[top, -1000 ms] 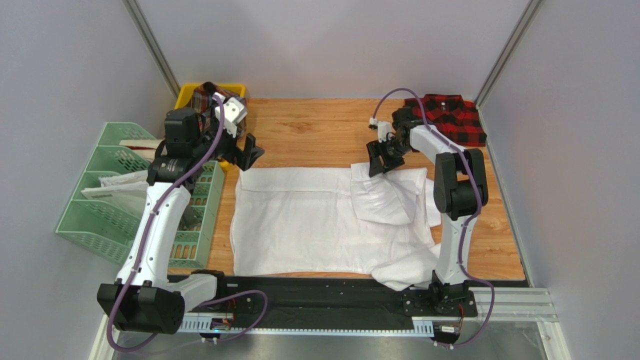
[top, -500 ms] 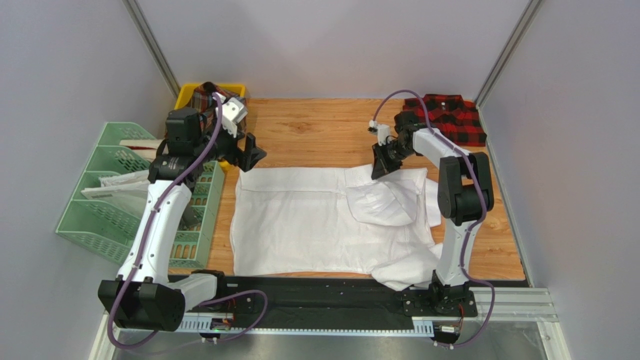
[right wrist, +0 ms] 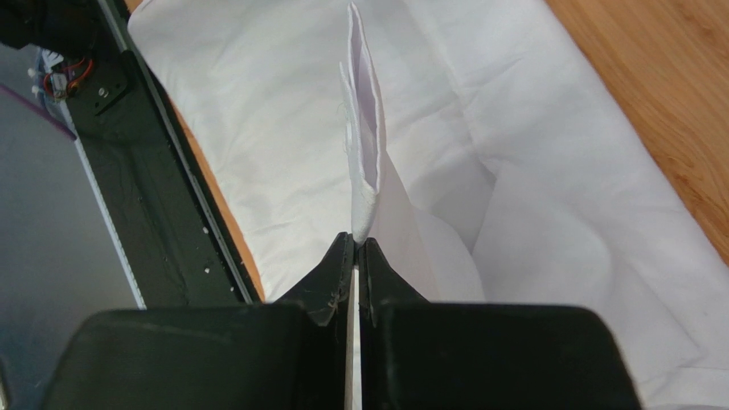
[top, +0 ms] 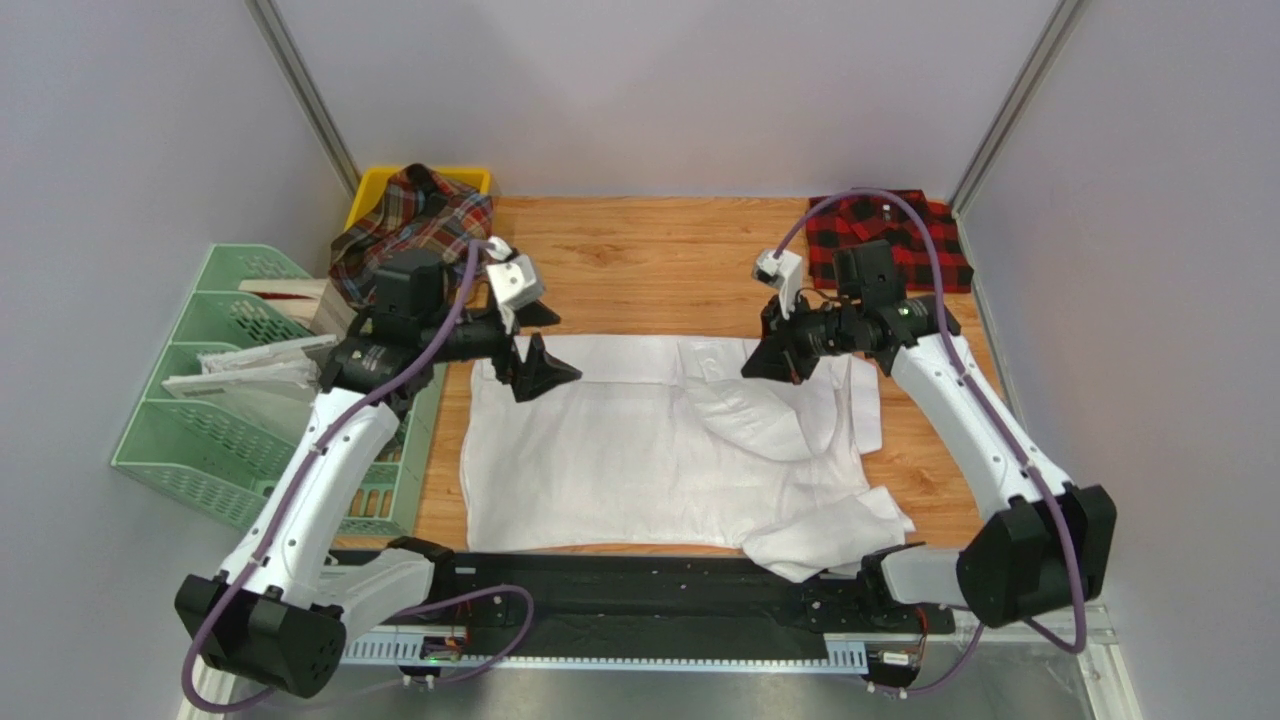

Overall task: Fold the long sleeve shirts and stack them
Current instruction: Fold the shirt

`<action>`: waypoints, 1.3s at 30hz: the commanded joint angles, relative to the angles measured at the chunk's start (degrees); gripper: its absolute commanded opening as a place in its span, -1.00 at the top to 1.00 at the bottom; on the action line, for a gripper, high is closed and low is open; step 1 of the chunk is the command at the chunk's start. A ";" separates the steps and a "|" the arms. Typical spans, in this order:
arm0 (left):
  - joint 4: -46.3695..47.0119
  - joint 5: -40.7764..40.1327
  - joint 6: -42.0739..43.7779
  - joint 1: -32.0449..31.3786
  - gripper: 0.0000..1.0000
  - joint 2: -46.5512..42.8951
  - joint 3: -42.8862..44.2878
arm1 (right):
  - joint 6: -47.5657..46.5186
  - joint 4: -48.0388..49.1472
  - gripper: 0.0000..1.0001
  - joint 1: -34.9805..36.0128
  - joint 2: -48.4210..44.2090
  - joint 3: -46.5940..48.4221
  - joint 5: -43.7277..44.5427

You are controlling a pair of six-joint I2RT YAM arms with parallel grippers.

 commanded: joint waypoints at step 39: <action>-12.15 -2.82 11.46 -49.90 1.00 4.27 7.61 | -4.09 -9.12 -0.46 2.74 -21.76 3.12 3.20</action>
